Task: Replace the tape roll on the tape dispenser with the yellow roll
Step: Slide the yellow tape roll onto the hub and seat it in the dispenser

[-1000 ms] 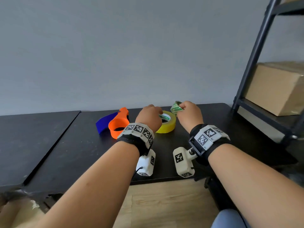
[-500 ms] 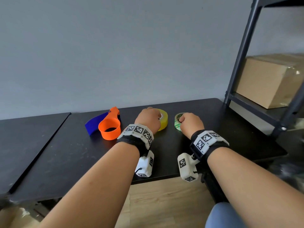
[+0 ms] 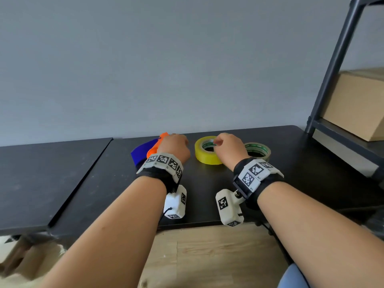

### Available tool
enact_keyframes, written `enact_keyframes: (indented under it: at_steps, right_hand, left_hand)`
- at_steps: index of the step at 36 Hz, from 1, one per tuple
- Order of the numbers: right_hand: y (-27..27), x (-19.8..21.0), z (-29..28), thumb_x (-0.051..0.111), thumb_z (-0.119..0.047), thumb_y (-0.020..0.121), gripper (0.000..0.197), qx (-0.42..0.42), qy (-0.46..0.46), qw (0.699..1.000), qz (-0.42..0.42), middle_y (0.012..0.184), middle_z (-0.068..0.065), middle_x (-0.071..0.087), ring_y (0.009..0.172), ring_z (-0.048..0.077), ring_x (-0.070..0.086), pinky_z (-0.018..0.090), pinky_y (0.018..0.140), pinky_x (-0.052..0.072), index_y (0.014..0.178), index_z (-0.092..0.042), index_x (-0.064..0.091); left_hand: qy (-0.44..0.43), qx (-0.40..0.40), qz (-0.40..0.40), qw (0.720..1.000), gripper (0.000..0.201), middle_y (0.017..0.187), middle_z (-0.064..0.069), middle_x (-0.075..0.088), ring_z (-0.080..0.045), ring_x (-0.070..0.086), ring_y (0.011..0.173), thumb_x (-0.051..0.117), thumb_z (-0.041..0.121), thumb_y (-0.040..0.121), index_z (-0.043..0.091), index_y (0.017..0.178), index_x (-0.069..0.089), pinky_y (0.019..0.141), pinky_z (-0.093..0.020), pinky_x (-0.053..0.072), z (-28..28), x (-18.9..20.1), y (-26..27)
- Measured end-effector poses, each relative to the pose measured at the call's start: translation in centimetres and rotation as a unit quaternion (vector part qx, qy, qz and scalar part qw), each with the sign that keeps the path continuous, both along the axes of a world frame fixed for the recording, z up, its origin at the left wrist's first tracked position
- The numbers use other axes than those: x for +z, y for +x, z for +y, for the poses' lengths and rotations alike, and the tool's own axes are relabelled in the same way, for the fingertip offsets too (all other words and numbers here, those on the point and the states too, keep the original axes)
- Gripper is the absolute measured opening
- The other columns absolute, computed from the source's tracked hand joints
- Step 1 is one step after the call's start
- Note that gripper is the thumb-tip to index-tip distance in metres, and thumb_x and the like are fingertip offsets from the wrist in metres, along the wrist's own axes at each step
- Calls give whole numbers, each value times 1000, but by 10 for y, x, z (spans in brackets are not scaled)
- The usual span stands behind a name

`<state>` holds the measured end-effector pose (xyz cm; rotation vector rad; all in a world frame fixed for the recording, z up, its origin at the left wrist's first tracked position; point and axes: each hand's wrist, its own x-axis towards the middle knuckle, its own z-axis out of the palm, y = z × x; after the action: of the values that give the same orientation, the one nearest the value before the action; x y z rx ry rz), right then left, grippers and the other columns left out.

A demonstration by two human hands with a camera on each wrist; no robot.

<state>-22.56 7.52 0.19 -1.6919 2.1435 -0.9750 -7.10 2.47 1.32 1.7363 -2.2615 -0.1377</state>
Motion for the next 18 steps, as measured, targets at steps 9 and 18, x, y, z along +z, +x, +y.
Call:
enact_keyframes:
  at_steps: [9, 18]
  right_hand:
    - [36, -5, -12, 49, -13, 90, 32, 30, 33, 999, -21, 111, 8, 67, 101, 27, 63, 34, 87, 50, 121, -12, 56]
    - [48, -12, -17, 48, -11, 91, 44, 41, 59, 997, -38, 120, 9, 63, 107, 27, 60, 28, 78, 40, 135, -15, 45]
  left_hand:
    - [18, 47, -3, 999, 38, 81, -3, 59, -24, 55, 67, 52, 11, 83, 15, 121, 49, 59, -29, 41, -7, -14, 39]
    - [6, 15, 15, 1000, 41, 99, -8, 69, -30, 67, 83, 57, 13, 85, 17, 125, 47, 73, -40, 56, -4, -18, 42]
